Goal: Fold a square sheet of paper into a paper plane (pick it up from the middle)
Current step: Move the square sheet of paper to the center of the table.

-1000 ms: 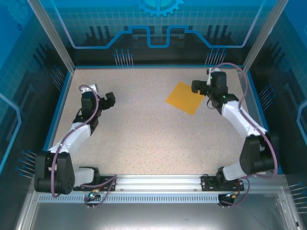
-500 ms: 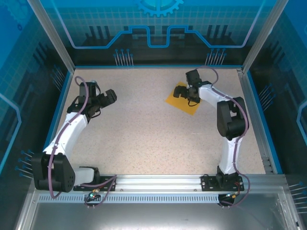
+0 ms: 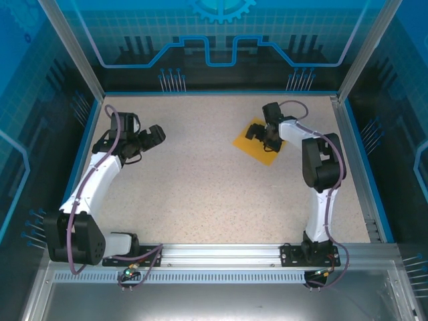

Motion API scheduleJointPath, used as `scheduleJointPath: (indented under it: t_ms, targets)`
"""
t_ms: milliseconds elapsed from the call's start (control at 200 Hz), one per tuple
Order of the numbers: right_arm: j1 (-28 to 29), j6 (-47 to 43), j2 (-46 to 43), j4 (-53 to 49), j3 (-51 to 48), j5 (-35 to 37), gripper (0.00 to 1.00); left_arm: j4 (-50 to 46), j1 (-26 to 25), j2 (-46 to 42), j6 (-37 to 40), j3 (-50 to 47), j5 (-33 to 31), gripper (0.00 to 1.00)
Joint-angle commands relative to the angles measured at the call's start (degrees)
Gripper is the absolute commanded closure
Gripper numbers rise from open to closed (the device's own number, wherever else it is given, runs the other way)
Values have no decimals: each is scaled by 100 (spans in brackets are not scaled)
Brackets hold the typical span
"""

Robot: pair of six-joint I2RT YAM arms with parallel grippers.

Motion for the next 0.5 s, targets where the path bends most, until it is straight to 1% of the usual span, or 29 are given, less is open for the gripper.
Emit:
scheduleJointPath:
  t_ms: [0, 165, 265, 320, 380, 415, 495]
  targets:
    - [204, 587, -353, -855, -753, -55, 1, -277, -23, -140, -321, 167, 337, 2]
    - [960, 1325, -1137, -979, -1976, 15, 1, -245, -23, -161, -274, 145, 550, 2]
    - [1527, 1731, -1357, -901, -2420, -309, 1, -285, -23, -159, -208, 159, 590, 2]
    - [1695, 1620, -1396, -939, -2484, -693, 1, -306, -23, -167, -183, 186, 568, 2]
    - [1677, 1349, -1566, -960, -2497, -935, 1, -320, -23, -201, -156, 170, 561, 2]
    - [1637, 1111, -1719, -1061, -2424, -841, 1, -316, -23, -216, -157, 156, 565, 2]
    - [1482, 374, -1997, -1496, -1997, -377, 1, -311, -23, -243, -156, 137, 596, 1]
